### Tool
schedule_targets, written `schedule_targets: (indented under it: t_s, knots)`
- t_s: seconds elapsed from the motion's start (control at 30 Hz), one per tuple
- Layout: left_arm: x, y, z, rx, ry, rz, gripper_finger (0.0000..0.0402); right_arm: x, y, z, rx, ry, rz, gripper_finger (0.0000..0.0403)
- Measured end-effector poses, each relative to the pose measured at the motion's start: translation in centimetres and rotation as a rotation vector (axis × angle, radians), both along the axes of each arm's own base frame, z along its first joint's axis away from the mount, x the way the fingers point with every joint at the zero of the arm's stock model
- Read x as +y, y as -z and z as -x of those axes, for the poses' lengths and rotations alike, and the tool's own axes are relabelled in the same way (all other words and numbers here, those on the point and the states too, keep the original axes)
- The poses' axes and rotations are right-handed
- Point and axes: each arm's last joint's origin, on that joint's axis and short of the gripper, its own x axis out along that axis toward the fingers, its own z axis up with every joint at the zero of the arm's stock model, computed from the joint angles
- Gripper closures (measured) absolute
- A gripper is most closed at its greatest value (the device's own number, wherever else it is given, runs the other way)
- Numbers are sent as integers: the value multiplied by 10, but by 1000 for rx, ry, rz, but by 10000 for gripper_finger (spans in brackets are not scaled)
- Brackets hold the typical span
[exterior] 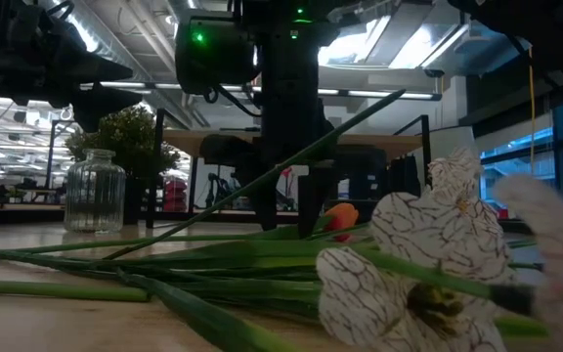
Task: Pick and place flowers into a vace then onto a shelf
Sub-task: Put the orange flower into the bottom transparent vase
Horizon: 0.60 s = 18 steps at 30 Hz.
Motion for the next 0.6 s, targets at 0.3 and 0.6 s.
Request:
schedule_targets:
  t_s: [0.3, 0.6]
  knots:
    - [0, 0, 0, 0, 0, 0, 166, -1, 0, 0, 1, 4, 18, 213]
    - [0, 0, 0, 0, -1, 0, 166, -2, 1, 2, 32, -91, 49, 213]
